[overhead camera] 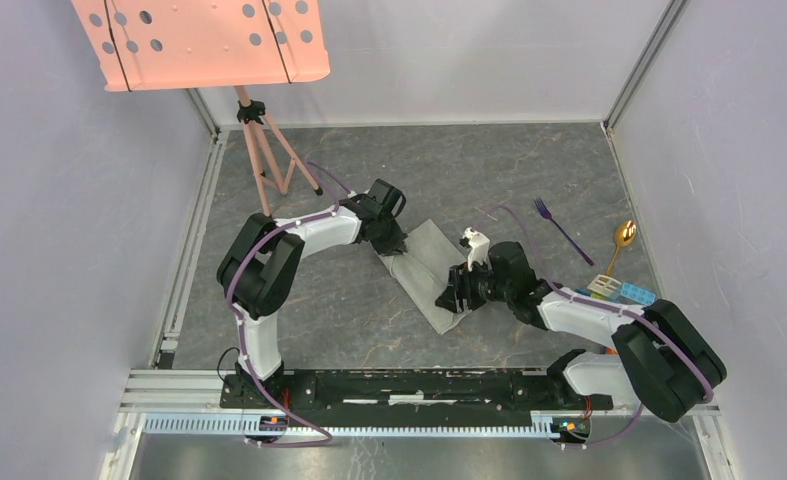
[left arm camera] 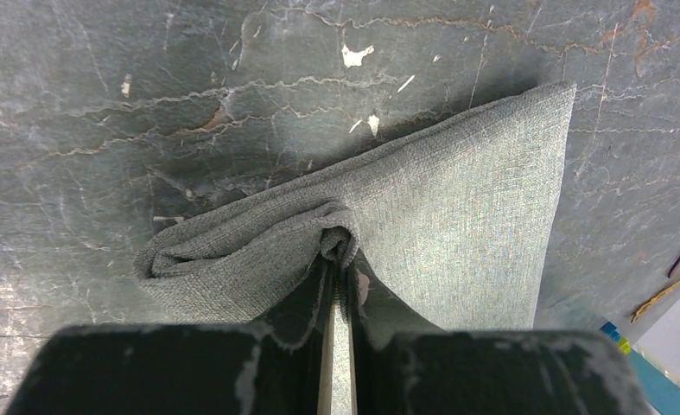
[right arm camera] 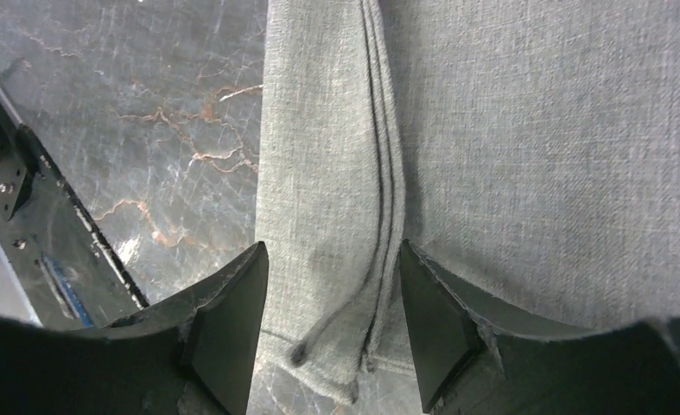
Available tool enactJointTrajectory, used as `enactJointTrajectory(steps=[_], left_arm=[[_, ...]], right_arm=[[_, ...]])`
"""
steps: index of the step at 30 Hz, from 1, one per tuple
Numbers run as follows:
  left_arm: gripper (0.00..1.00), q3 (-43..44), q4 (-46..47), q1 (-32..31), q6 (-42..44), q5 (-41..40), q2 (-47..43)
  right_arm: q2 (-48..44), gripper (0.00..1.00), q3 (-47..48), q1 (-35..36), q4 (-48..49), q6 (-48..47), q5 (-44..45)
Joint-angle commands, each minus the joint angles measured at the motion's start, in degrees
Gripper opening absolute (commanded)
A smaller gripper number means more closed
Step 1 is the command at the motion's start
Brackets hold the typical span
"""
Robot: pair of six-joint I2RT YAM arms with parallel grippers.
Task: Fold the napkin into a case and place the utensils inside
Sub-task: Fold the lower triangle-folded napkin at the center of the board.
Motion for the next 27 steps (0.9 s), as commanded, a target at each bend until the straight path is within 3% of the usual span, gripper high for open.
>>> enactJointTrajectory(steps=[1, 5, 9, 12, 14, 17, 19, 22, 27], left_arm=[[0.12, 0.63, 1.2, -0.29, 3.05, 1.18, -0.11], [0.12, 0.63, 1.16, -0.25, 3.41, 1.06, -0.46], [0.17, 1.11, 1.5, -0.27, 4.23, 2.77, -0.83], [0.3, 0.05, 4.44, -0.25, 5.06, 6.56, -3.36], [0.46, -1.13, 7.01, -0.11, 5.27, 10.9, -6.02], [0.6, -3.77, 9.79, 0.38, 6.32, 14.25, -11.63], [0.62, -6.52, 10.9, 1.6, 7.19, 15.52, -15.71], [0.51, -11.73, 11.07, 5.48, 7.46, 16.49, -20.29], [0.13, -17.8, 19.1, 11.0, 5.62, 23.96, -19.09]], right_arm=[[2.17, 0.62, 2.79, -0.02, -0.71, -2.59, 2.55], [1.01, 0.57, 0.9, 0.78, -1.38, -2.69, 5.34], [0.51, 0.27, -0.35, 0.98, -2.84, -2.51, 9.08], [0.57, 0.11, -1.09, 0.98, -2.67, -2.75, 10.43], [1.44, 0.04, -1.02, 1.0, -2.52, -2.8, 10.46], [2.02, 0.02, -1.11, 1.0, -2.11, -2.66, 10.46], [1.81, 0.01, -1.22, 1.03, -1.96, -2.54, 10.69], [1.47, 0.01, -1.01, 1.04, -2.14, -2.4, 10.64], [1.09, 0.01, -0.47, 0.96, -2.39, -2.46, 10.72]])
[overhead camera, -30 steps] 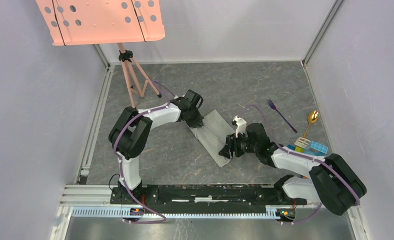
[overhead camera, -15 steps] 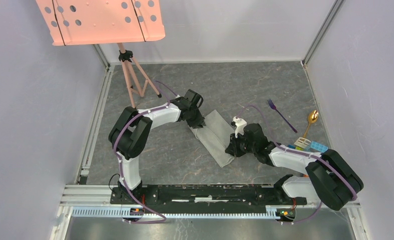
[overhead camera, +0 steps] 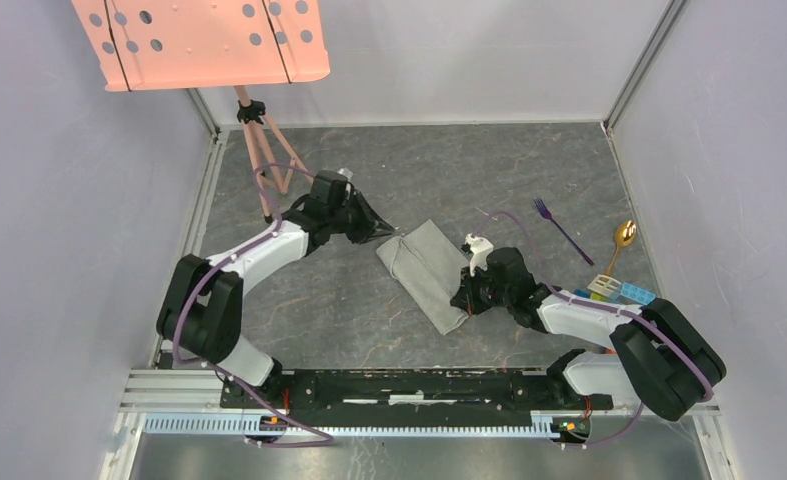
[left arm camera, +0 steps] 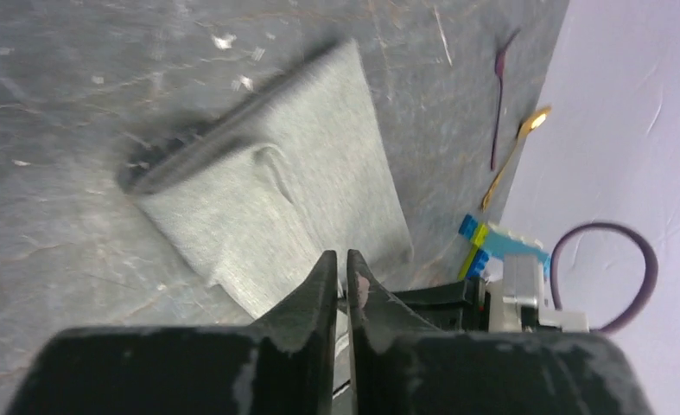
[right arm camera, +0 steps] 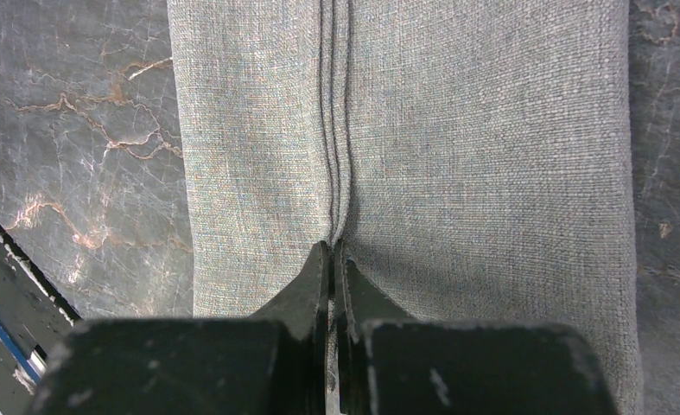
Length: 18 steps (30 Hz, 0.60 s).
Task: Fold the napkin into a case and place the utensils inside
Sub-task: Fold the lower triangle-folded napkin at the center of the board.
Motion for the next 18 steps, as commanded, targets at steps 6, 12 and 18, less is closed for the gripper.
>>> enactJointTrajectory(steps=[6, 12, 18], left_arm=[[0.02, -4.15, 22.08, 3.53, -1.71, 12.23, 10.61], [0.02, -5.07, 33.22, 3.7, -7.55, 14.13, 18.35], [0.02, -3.85, 36.21, 3.86, -8.09, 13.79, 24.12]], right_arm=[[0.33, 0.03, 0.72, 0.14, -0.13, -0.56, 1.85], [0.03, 0.04, 1.3, 0.12, -0.81, -0.77, 1.95], [-0.06, 0.09, 2.22, 0.12, -2.04, -1.48, 2.23]])
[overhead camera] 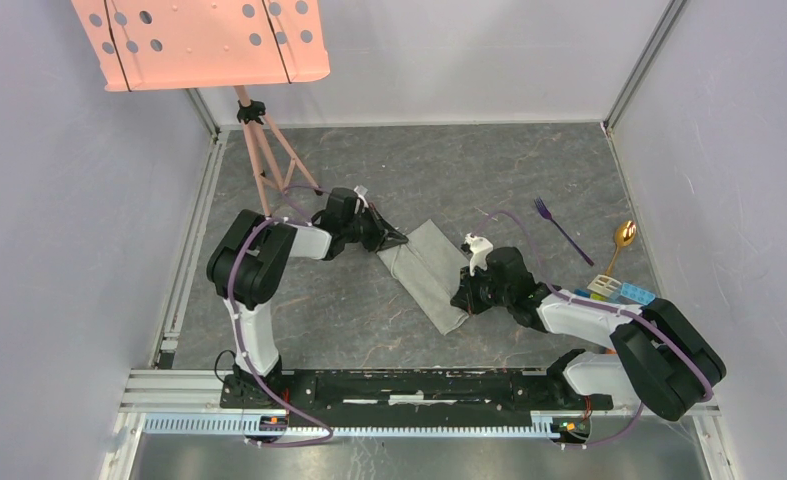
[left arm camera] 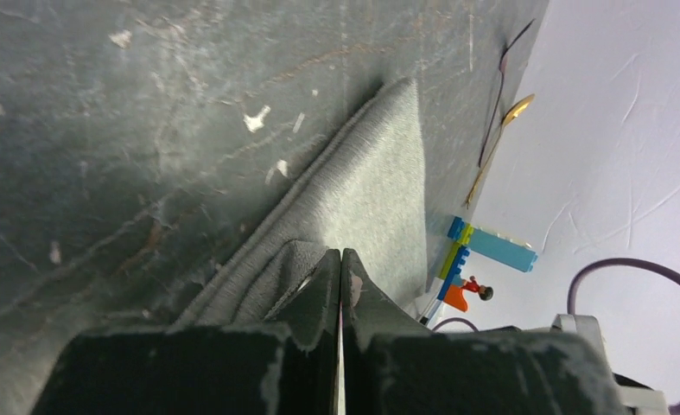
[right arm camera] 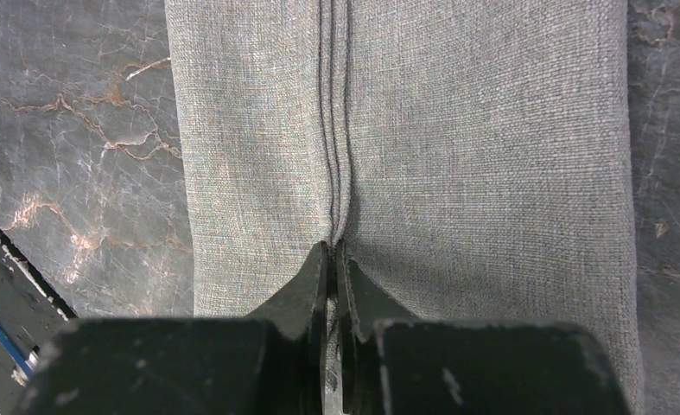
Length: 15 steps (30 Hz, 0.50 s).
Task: Fold the napkin into a case and place the utensils inside
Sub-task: Fold the lower triangle-folded napkin at the center of the board.
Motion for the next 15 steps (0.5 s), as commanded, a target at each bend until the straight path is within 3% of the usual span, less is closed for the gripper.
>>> enactJointTrajectory(steps=[1, 8, 11, 15], left_arm=[[0.02, 1.04, 6.16, 0.27, -2.38, 0.95, 3.64], [0.02, 0.71, 8.15, 0.92, -1.69, -0.04, 8.56], [0.02, 0.44, 7.28, 1.16, -1.02, -0.26, 8.73], [0.02, 0.66, 5.68, 1.19, -0.33, -1.24, 9.07]], right_arm=[[-0.11, 0.13, 2.36, 0.01, -2.15, -1.75, 2.31], [-0.22, 0.56, 13.11, 0.46, -10.05, -7.38, 5.48], [4.24, 0.78, 18.48, 0.48, -6.81, -7.88, -3.87], [15.47, 0.83, 24.97, 1.9, 4.91, -4.08, -22.78]])
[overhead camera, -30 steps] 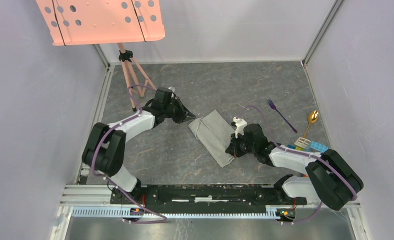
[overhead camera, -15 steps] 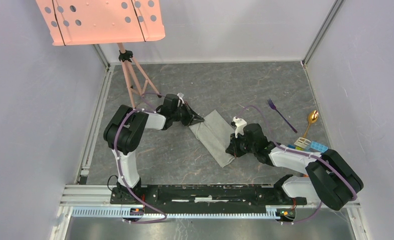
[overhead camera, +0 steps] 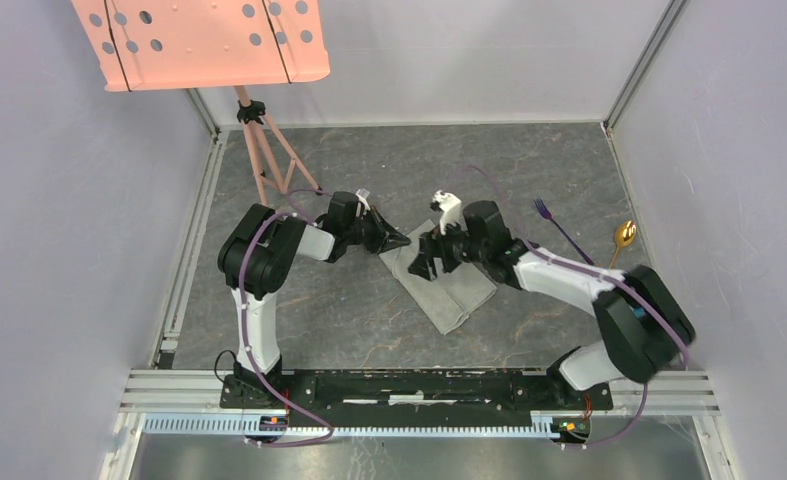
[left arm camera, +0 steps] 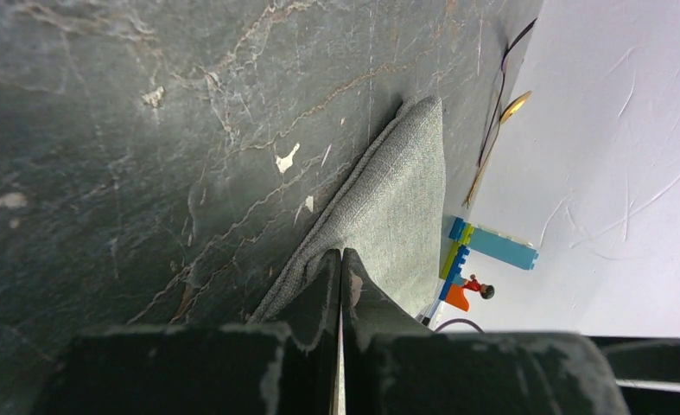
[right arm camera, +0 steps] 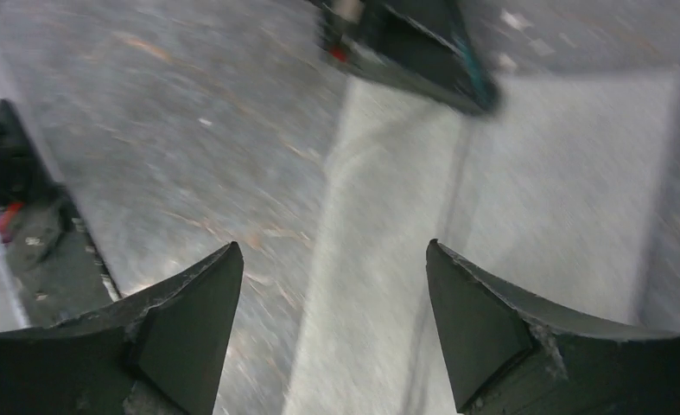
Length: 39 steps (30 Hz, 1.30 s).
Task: Fold the napkin into a case and place the utensils inside
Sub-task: Smooth out the 2/3-rectangle-folded napkin at the center of the board.
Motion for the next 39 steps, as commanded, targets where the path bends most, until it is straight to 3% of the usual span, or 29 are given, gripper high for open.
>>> enactJointTrajectory(steps=[1, 6, 11, 18, 39], left_arm=[[0.02, 0.43, -2.41, 0.62, 0.89, -2.94, 2.53], [0.02, 0.2, -2.64, 0.67, 0.87, -3.0, 3.0], [0.02, 0.51, -2.93, 0.75, 0.81, -2.83, 3.64], [0.02, 0.71, -4.42, 0.83, 1.57, -3.01, 3.63], [0.02, 2.6, -9.0, 1.67, 3.59, -2.48, 5.42]], right_arm=[[10.88, 0.84, 6.61, 1.9, 14.1, 2.59, -20.14], [22.68, 0.83, 13.28, 3.37, 24.81, 4.27, -30.67], [30.56, 0.81, 17.72, 3.69, 25.33, 3.64, -33.24], [33.75, 0.79, 15.21, 3.53, 24.55, 3.85, -32.29], [19.74, 0.79, -16.58, 0.42, 40.63, 11.13, -37.03]])
